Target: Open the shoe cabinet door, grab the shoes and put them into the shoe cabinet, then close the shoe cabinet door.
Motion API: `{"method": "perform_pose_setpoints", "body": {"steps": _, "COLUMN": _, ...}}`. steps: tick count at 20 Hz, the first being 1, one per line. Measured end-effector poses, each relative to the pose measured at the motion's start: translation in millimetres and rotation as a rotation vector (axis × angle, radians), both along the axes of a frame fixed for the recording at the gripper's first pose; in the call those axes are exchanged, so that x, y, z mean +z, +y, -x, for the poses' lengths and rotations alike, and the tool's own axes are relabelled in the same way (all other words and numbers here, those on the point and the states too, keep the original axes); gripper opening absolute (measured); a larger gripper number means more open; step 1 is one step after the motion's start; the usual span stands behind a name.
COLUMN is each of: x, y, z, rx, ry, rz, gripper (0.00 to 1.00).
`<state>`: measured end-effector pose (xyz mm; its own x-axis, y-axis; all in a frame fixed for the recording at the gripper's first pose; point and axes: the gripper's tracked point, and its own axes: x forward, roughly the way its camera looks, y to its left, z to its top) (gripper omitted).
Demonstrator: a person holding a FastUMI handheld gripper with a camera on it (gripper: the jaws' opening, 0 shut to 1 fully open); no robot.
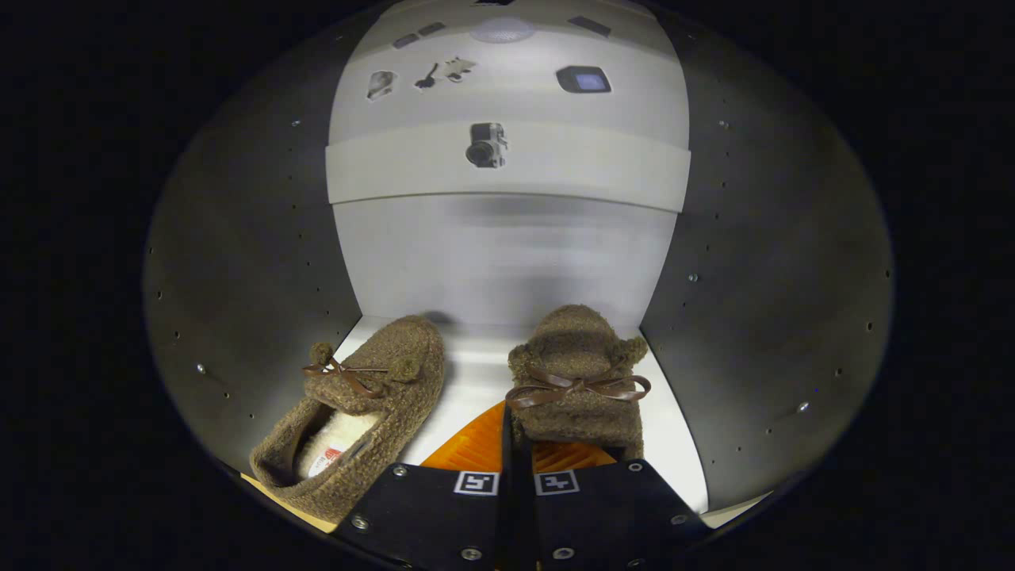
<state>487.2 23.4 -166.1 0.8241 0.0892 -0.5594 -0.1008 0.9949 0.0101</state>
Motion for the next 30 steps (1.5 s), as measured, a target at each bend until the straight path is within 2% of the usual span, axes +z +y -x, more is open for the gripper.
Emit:
{"method": "perform_pose_setpoints", "body": {"steps": 4, "x": -6, "y": 0, "z": 1, "rx": -0.01, "ry": 0.028, "rz": -0.011, "gripper": 0.14}}
{"method": "perform_pose_setpoints", "body": {"steps": 9, "x": -2, "y": -3, "z": 5, "rx": -0.028, "ry": 0.025, "rz": -0.016, "gripper": 0.22}}
{"method": "perform_pose_setpoints", "body": {"steps": 20, "x": 44, "y": -4, "z": 53, "rx": -0.027, "ry": -0.076, "rz": -0.019, "gripper": 0.23}}
{"method": "perform_pose_setpoints", "body": {"steps": 30, "x": 114, "y": 4, "z": 138, "rx": -0.026, "ry": -0.267, "rz": -0.011, "gripper": 0.24}}
